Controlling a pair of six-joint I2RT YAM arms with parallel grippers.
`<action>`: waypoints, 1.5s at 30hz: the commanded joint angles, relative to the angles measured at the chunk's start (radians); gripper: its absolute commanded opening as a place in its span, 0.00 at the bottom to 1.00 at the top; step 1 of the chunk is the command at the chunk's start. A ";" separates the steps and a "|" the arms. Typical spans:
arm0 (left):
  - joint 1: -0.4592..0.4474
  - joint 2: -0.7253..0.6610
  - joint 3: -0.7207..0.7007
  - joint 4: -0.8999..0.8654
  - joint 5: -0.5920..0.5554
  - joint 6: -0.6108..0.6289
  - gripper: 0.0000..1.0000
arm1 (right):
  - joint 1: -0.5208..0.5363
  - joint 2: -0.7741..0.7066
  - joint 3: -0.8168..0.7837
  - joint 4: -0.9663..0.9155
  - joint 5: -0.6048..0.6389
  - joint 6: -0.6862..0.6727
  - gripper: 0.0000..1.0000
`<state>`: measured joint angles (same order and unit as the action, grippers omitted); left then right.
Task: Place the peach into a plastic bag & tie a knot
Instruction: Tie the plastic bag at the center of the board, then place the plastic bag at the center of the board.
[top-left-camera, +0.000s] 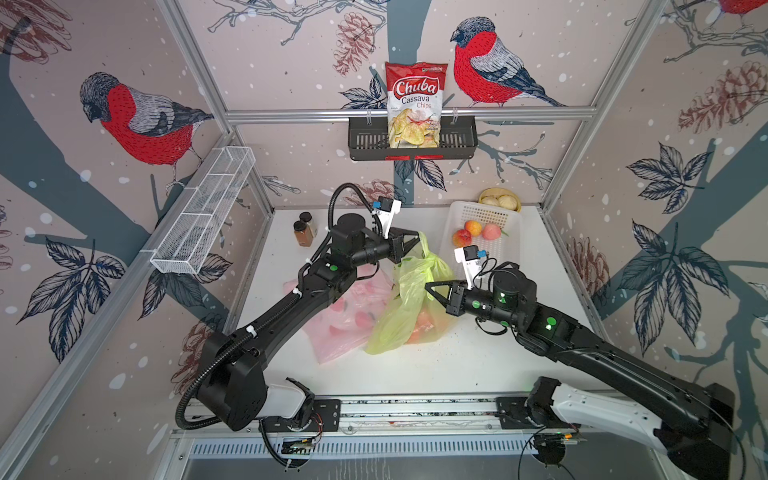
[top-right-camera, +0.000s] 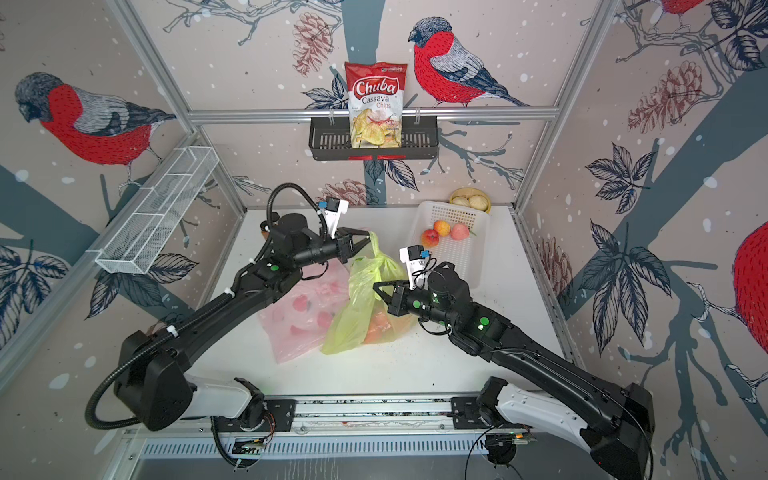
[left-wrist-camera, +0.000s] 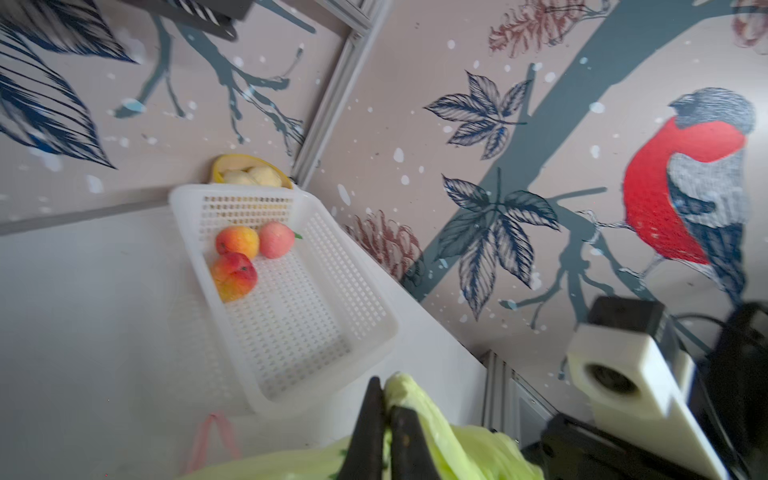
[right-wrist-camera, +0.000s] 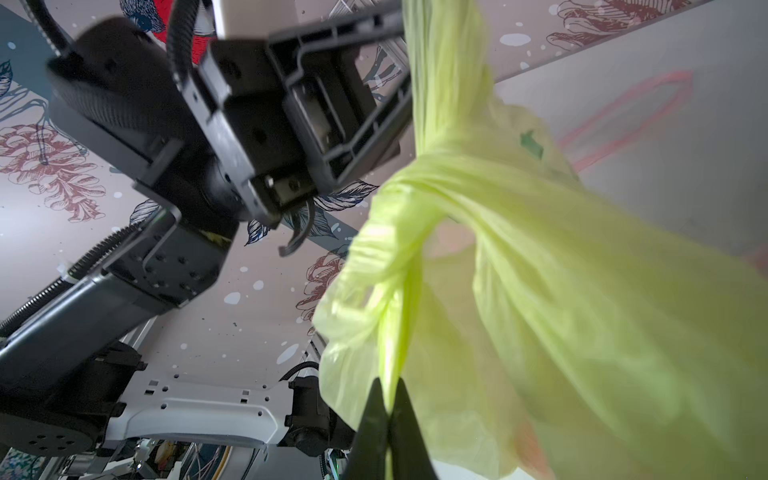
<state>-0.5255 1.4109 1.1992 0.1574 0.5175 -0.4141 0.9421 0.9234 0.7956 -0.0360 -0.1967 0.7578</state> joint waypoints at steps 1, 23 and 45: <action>0.018 0.036 0.088 -0.185 -0.299 0.121 0.00 | 0.032 -0.037 -0.040 -0.026 -0.009 -0.002 0.00; 0.217 0.470 0.889 -0.393 -0.780 0.303 0.00 | -0.097 0.246 0.095 0.136 0.024 -0.180 0.00; 0.266 0.372 0.522 -0.366 -0.751 0.046 0.90 | -0.284 1.018 0.752 -0.179 0.060 -0.314 0.64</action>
<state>-0.2481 1.8702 1.8385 -0.3328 -0.2264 -0.3103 0.6594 1.9659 1.5787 -0.2211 -0.1337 0.4671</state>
